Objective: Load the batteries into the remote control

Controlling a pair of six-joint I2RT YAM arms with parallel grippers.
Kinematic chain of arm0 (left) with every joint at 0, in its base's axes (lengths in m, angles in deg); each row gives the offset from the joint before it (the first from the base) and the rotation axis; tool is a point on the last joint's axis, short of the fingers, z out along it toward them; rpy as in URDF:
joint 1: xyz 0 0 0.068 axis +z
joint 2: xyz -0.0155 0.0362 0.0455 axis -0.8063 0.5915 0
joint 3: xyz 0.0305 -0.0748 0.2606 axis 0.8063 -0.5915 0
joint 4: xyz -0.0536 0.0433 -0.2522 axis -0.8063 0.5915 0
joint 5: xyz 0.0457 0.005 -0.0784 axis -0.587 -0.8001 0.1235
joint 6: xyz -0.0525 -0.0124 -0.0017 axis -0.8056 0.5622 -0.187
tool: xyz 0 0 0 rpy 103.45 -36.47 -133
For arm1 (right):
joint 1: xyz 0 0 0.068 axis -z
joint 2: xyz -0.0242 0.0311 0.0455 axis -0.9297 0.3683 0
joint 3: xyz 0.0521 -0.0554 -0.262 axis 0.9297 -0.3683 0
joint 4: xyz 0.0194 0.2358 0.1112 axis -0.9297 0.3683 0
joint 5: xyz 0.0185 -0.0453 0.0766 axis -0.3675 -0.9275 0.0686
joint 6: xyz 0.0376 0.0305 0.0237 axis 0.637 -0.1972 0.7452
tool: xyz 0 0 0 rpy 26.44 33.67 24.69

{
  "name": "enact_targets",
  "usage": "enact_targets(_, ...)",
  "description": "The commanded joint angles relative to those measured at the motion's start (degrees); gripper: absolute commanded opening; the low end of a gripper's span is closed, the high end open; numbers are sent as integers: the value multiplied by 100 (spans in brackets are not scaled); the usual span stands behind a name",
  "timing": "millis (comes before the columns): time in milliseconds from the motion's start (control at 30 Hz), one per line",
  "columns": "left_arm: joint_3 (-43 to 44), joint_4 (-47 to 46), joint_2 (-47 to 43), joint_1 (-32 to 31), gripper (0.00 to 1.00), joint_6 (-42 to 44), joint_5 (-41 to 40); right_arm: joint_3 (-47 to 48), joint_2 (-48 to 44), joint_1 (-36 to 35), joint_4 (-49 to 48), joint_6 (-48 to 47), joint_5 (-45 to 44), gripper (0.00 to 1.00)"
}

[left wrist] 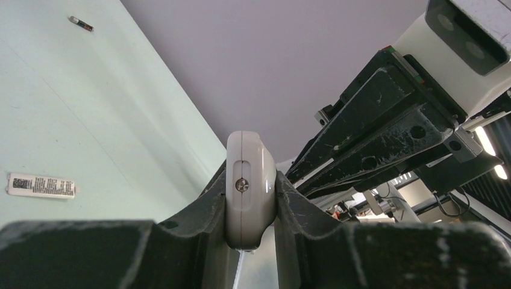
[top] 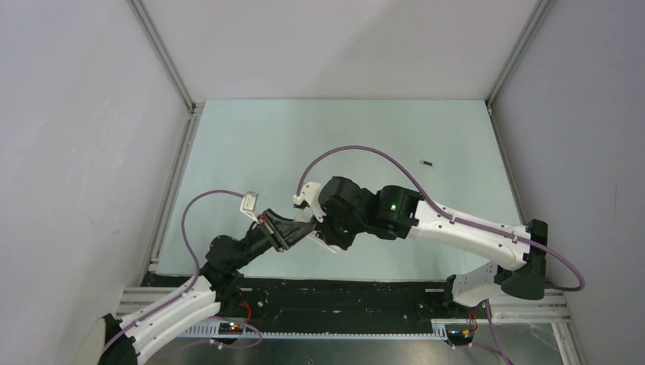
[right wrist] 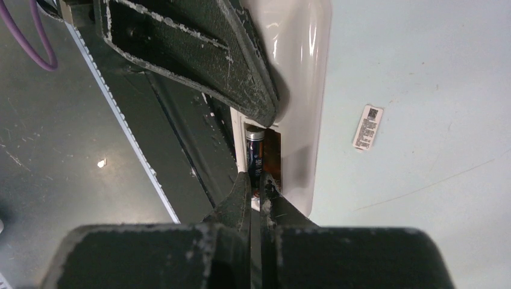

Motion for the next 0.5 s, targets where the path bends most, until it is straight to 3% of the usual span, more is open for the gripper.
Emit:
enact_targets(0, 50, -369, -10, -15, 0, -103, 39, 305, 158, 38, 236, -152, 135, 0)
enact_targets(467, 44, -369, 15, -14, 0, -88, 7, 338, 186, 65, 562, -118, 26, 0)
